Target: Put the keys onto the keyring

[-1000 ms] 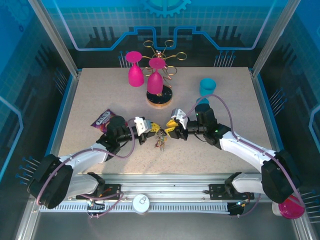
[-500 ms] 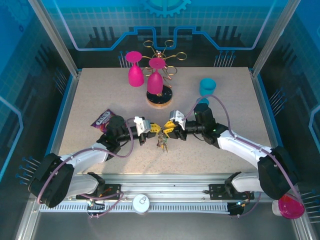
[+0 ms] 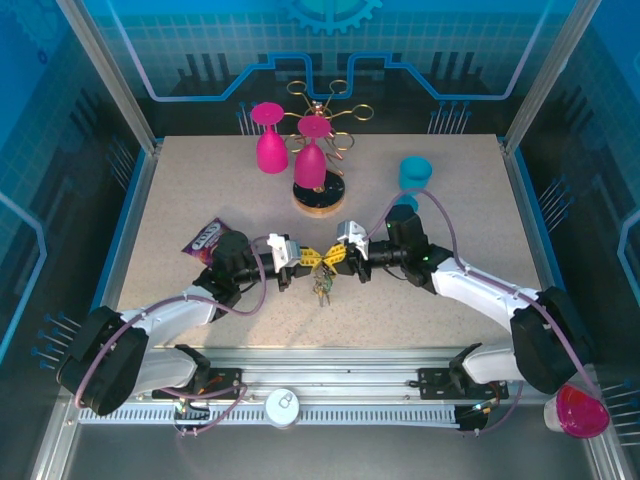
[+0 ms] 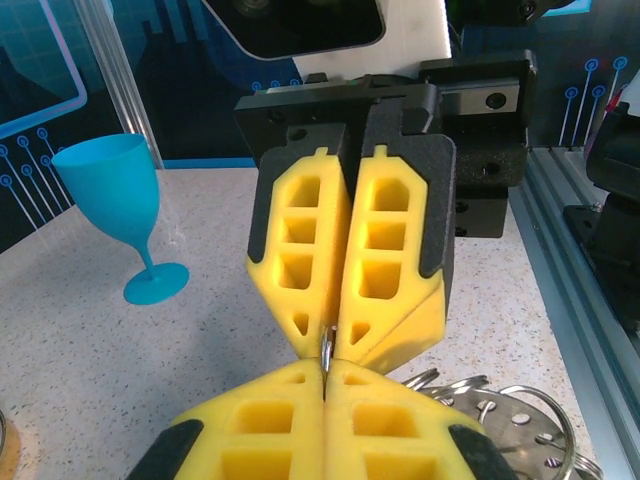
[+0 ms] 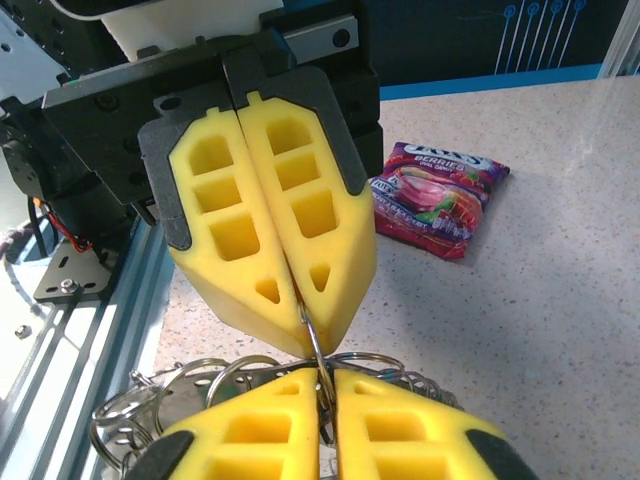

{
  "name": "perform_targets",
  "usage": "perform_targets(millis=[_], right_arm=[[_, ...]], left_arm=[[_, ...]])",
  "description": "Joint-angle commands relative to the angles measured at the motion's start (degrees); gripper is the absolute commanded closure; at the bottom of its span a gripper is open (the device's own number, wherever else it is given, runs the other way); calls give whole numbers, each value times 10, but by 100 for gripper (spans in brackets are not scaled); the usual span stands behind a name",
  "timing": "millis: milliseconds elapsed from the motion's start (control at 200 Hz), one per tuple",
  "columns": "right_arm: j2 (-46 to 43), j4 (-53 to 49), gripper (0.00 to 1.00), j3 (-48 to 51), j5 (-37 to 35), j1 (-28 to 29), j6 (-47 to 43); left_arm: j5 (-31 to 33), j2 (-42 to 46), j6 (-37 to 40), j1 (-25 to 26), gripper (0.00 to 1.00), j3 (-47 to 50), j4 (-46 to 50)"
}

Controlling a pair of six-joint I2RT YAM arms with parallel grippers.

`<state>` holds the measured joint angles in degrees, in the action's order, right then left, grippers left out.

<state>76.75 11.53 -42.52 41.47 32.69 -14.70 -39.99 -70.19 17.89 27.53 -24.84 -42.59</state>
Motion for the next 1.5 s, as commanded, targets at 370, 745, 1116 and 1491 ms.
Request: perform_targets(millis=[370, 745, 1116, 1491], right_arm=[[14, -280, 100, -145, -62, 48, -174], [41, -381, 100, -248, -104, 76, -198], [-41, -169, 62, -66, -89, 15, 2], [-10, -105, 63, -44, -78, 28, 32]], left_arm=[[49, 26, 149, 7, 82, -82, 260], [72, 44, 215, 13, 100, -122, 388], [58, 62, 102, 4, 100, -16, 117], [30, 57, 82, -2, 100, -4, 81]])
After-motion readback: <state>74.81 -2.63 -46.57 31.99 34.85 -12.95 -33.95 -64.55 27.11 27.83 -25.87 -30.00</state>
